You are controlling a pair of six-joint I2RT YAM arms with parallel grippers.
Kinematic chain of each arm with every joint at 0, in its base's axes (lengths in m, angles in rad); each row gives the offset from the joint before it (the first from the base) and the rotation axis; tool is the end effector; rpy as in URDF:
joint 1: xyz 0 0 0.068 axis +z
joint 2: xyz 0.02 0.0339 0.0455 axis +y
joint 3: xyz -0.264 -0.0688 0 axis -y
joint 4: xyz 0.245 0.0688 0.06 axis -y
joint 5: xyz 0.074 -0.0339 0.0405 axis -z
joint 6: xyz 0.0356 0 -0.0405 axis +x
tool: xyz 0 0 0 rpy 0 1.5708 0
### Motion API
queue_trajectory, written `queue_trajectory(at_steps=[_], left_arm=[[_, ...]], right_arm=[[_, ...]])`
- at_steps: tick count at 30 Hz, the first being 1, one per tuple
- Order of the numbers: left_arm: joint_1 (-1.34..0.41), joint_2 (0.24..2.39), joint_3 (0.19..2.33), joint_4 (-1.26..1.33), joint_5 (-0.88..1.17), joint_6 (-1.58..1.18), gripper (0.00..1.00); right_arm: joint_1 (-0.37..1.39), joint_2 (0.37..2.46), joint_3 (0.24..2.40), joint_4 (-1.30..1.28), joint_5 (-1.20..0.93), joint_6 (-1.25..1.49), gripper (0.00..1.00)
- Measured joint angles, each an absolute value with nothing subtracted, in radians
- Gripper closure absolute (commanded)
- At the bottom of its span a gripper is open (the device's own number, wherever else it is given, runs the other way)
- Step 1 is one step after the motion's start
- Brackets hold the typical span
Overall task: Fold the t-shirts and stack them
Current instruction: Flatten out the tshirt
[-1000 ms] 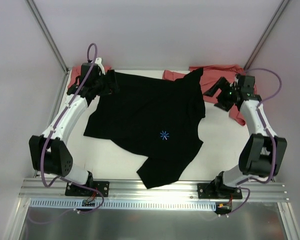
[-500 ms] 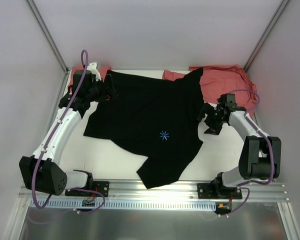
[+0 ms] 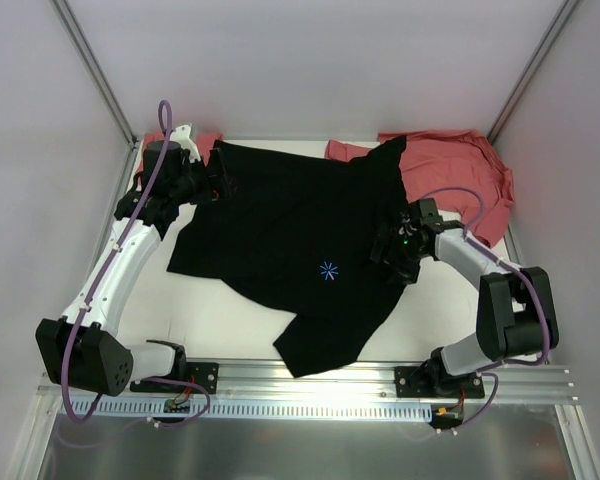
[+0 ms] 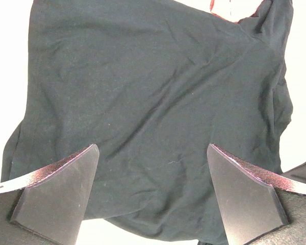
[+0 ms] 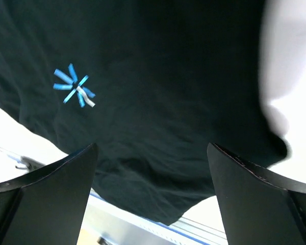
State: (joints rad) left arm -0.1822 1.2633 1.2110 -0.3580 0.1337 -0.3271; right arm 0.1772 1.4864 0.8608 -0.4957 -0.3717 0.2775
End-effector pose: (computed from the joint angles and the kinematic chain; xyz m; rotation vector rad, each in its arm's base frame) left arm 0.2825 -0.0569 0.3686 -0.0574 2.0058 -0.4609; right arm 0.2714 0.0617 0.1852 0.0196 2.7204 0.6379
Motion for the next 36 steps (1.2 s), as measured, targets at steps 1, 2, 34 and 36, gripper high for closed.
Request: queue_trajectory(at_steps=[1,2,34,36], left_arm=[[-0.182,1.263,1.211,-0.358,0.134,-0.328,0.1],[-0.182,1.263,1.211,-0.358,0.136,-0.329,0.1],[-0.182,1.278,1.237,-0.38,0.148,-0.325,0.09],[-0.182,1.28,1.238,-0.38,0.148,-0.325,0.09]], right_arm=[[0.2,1.491,0.866,-0.496,-0.375,0.28,0.06],[0.221,1.5,0.873,-0.495,-0.378,0.281,0.06],[0.27,1.731,1.154,-0.863,0.189,0.135,0.01],[0.27,1.731,1.157,-0.873,0.215,0.123,0.0]])
